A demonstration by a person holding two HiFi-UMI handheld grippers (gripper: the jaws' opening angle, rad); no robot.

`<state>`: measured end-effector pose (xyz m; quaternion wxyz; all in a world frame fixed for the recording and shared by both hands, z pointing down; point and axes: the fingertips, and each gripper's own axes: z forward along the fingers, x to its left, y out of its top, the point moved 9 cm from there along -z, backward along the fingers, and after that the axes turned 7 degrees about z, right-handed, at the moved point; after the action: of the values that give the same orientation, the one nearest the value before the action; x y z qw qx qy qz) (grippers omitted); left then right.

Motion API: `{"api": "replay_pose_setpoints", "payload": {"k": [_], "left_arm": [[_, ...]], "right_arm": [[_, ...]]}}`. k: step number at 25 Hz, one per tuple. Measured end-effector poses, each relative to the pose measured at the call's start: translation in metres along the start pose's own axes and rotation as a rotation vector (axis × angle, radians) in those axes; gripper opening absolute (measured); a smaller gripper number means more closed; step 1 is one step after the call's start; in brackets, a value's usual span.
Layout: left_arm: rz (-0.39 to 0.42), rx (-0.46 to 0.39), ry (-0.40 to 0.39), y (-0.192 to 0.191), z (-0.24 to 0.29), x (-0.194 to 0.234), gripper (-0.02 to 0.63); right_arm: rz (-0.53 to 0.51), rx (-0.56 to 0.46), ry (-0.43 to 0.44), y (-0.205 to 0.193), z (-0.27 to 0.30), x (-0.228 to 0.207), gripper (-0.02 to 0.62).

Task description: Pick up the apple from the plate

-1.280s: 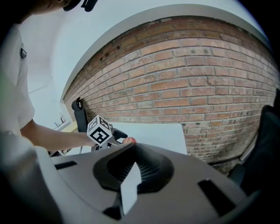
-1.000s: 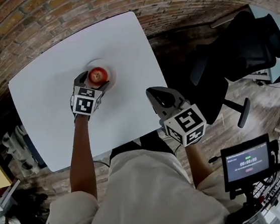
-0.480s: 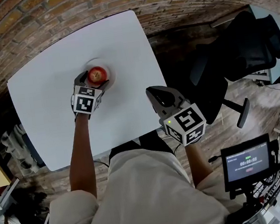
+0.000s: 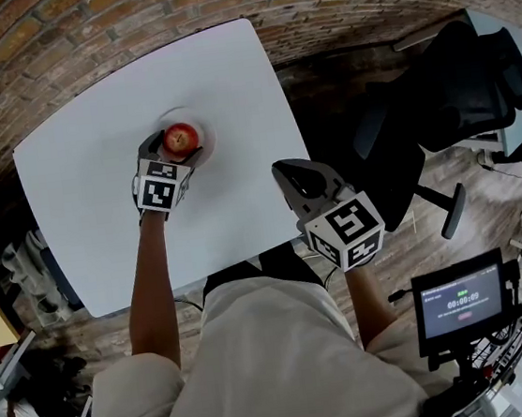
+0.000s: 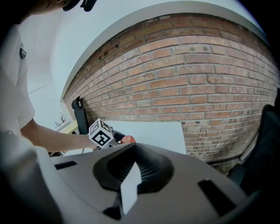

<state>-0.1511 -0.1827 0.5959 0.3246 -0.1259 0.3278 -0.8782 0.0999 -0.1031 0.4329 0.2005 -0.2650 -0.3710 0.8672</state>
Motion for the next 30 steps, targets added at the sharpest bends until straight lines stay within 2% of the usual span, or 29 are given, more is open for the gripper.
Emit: {"api": "replay_pose_setpoints", "payload": {"k": [11, 30], "left_arm": [[0.013, -0.003, 0.032, -0.002, -0.003, 0.002, 0.393], [0.011, -0.074, 0.133, 0.005, -0.027, 0.001, 0.391]], "right_arm": [[-0.012, -0.011, 0.007, 0.001, 0.0, -0.001, 0.002], [-0.089, -0.064, 0.061, 0.011, 0.002, 0.0, 0.002]]}}
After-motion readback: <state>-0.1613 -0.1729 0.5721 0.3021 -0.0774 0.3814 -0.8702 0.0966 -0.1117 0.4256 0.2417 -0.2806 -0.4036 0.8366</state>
